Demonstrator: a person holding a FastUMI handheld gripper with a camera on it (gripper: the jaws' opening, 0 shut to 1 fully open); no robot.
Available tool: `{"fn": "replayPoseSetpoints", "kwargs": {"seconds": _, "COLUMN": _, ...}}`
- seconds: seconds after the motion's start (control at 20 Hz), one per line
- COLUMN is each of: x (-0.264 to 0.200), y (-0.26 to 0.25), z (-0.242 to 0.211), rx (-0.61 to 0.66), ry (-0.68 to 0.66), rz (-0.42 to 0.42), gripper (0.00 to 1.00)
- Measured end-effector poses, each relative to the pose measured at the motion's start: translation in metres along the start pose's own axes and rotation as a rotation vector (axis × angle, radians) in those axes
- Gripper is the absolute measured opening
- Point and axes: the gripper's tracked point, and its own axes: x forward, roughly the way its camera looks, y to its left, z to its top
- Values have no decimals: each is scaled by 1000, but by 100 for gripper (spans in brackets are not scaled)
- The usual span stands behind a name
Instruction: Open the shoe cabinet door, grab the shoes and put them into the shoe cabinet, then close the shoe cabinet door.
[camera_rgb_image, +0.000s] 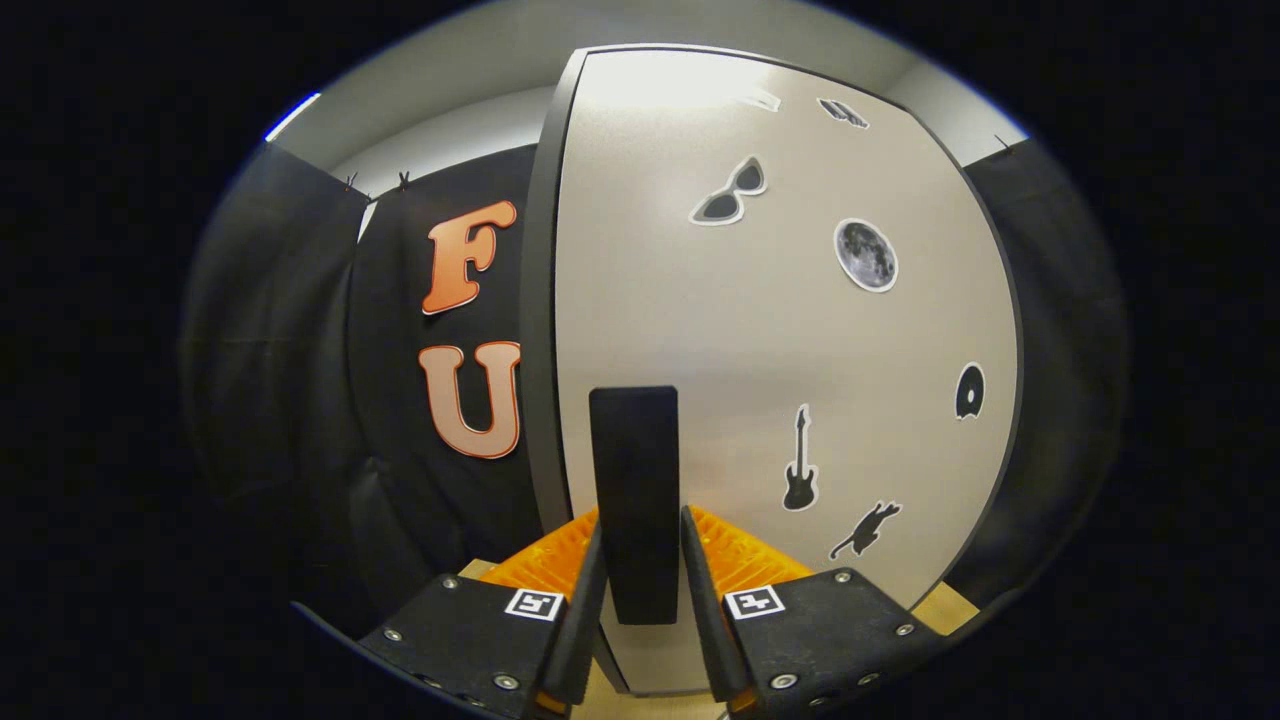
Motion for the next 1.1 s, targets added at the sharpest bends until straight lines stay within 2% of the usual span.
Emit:
{"fn": "replayPoseSetpoints", "kwargs": {"seconds": 0.1, "x": 1, "y": 0, "z": 0, "rx": -4, "ry": -6, "rz": 5, "gripper": 38}}
{"fn": "replayPoseSetpoints", "kwargs": {"seconds": 0.45, "x": -1, "y": 0, "z": 1, "rx": 4, "ry": -7, "rz": 32, "gripper": 30}}
{"fn": "replayPoseSetpoints", "kwargs": {"seconds": 1.1, "x": -28, "y": -1, "z": 4, "rx": 14, "ry": 1, "rz": 62, "gripper": 28}}
